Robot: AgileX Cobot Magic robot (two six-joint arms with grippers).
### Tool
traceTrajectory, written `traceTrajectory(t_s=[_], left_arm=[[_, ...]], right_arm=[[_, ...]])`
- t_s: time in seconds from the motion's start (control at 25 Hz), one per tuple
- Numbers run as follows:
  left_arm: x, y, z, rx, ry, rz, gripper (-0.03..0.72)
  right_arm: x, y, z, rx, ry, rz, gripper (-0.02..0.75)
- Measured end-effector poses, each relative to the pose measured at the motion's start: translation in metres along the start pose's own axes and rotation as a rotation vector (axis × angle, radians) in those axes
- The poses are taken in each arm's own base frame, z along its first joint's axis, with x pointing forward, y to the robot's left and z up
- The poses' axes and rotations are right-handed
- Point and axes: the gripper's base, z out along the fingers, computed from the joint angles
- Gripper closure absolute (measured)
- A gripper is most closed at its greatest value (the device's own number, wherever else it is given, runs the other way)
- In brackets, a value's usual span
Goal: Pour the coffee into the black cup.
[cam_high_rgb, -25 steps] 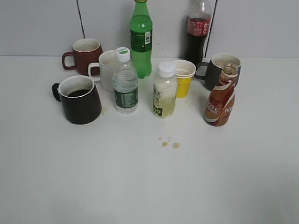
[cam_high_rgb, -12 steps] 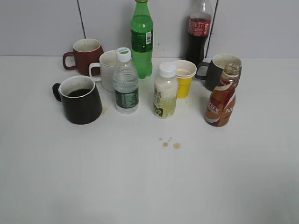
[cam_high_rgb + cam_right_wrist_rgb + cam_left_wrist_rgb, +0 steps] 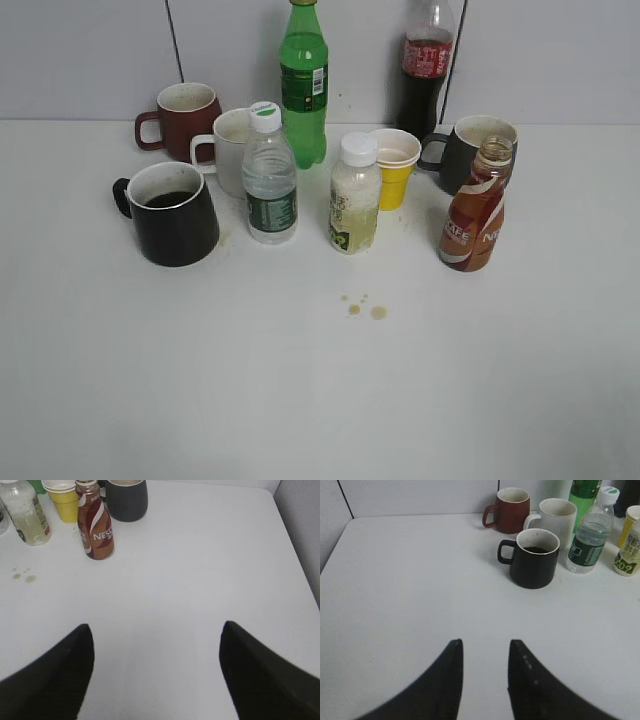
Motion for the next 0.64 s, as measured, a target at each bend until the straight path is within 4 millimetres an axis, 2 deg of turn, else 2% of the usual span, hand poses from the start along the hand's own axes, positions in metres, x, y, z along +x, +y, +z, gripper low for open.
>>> traceTrajectory(t_s=[0.64], left_arm=[[0.0, 0.0, 0.0, 0.0, 0.0, 0.0, 0.447]], right_arm=[[0.0, 0.0, 0.0, 0.0, 0.0, 0.0, 0.151]])
